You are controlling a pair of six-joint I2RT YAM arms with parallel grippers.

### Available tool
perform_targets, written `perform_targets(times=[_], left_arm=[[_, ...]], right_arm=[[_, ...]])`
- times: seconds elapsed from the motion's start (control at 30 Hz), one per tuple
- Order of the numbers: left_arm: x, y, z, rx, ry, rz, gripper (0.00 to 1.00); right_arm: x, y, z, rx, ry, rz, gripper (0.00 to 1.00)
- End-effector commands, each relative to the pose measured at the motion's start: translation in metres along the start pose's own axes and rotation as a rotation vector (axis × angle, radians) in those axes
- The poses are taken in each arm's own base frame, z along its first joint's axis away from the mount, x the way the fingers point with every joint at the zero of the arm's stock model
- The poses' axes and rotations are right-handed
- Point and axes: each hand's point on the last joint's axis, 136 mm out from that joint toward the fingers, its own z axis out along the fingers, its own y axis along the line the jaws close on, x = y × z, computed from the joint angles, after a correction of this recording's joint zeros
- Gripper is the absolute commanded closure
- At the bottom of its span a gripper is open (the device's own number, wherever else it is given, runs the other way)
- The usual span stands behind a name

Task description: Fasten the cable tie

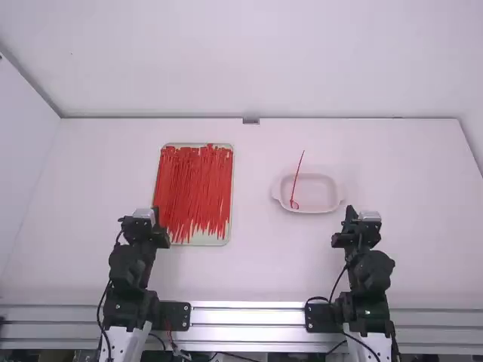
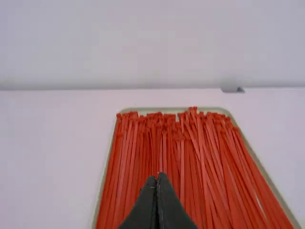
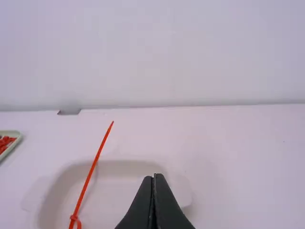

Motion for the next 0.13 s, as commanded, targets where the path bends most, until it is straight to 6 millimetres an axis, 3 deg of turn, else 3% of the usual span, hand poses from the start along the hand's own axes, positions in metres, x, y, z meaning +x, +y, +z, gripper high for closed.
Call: perform_targets(times=[0.0,0.1], left_arm=[[-0.001,0.0002,-0.001,-0.002,-0.017,0.001,1.0],[-0.0011,0.0002,-0.0011,-0.002,-0.017,0.001,1.0]], right_arm=[[0.0049,0.0004,0.0004,-0.001,0.009,0.005,1.0],[0.0049,0.0004,0.0004,-0.001,0.009,0.005,1.0]])
